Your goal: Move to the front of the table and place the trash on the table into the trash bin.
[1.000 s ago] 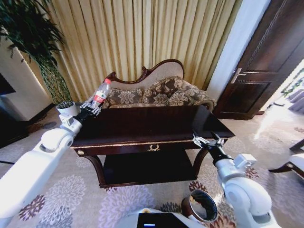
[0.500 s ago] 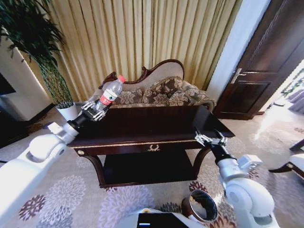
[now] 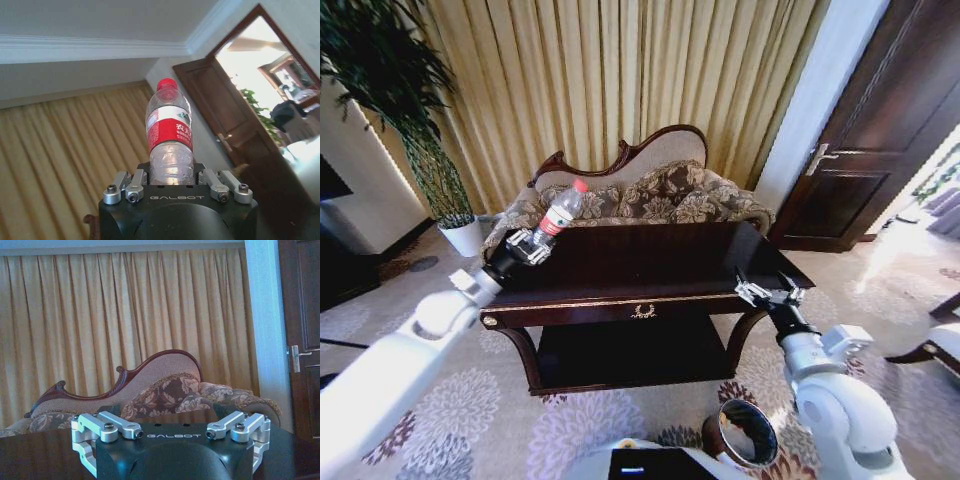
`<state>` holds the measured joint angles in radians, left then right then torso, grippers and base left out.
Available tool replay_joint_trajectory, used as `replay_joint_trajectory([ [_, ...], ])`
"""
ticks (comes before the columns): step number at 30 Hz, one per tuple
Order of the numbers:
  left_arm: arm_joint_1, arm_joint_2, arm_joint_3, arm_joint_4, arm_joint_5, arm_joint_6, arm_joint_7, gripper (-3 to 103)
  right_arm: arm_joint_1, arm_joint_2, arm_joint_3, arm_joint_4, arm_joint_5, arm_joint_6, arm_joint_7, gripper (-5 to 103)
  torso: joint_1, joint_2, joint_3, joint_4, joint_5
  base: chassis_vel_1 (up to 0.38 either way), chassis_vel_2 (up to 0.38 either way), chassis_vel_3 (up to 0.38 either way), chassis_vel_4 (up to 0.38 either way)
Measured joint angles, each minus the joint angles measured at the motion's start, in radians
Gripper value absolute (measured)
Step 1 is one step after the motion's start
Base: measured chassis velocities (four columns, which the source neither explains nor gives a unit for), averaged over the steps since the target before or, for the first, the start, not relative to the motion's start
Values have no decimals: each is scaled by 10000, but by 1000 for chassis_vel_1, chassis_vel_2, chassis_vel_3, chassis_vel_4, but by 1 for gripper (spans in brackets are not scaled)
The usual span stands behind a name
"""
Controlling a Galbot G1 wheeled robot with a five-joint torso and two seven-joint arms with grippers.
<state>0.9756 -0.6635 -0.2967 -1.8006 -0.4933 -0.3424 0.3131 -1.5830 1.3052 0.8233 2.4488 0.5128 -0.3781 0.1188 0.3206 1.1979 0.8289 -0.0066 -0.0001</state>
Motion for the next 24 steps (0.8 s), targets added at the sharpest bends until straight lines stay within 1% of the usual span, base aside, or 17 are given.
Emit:
replay_joint_trajectory([
  [1,-151,-100,155,126,273,-137,185,40,-39,38,24,-7,-40,19,0,100,0,0,0,0,0,0,0,0,0],
  [2,-254,-139,226,149,363,-173,256,40,-71,79,35,-7,-83,31,0,100,0,0,0,0,1,0,0,0,0],
  [9,-723,-239,412,312,376,-105,253,40,-174,200,41,21,-265,49,0,100,0,0,0,-1,4,0,0,0,0],
  [13,-508,-721,207,95,529,211,-169,39,-119,152,47,68,-240,51,0,100,0,0,0,0,1,0,0,0,0],
  [17,-419,-864,180,70,693,201,-224,39,-65,83,25,4,-222,51,0,100,0,0,0,2,1,0,0,0,0],
  [18,-396,-957,163,100,902,110,-239,39,-37,38,12,-27,-212,52,0,100,0,0,0,1,1,0,0,0,0],
  [19,-394,-997,45,110,1288,46,-257,39,-37,-15,7,-32,-200,52,0,100,0,0,0,0,0,0,0,0,0],
  [20,-394,-997,45,110,1288,46,-257,39,-37,-15,7,-32,-200,52,0,100,0,0,0,0,0,0,0,0,0],
  [23,-421,-997,-428,16,2633,257,-576,39,-99,-90,34,-4,-176,50,0,100,1,0,0,2,0,0,0,0,0],
  [24,-480,-975,-644,-12,3241,388,-696,39,-119,-120,75,10,-154,45,0,100,0,0,-1,2,1,0,0,0,0],
])
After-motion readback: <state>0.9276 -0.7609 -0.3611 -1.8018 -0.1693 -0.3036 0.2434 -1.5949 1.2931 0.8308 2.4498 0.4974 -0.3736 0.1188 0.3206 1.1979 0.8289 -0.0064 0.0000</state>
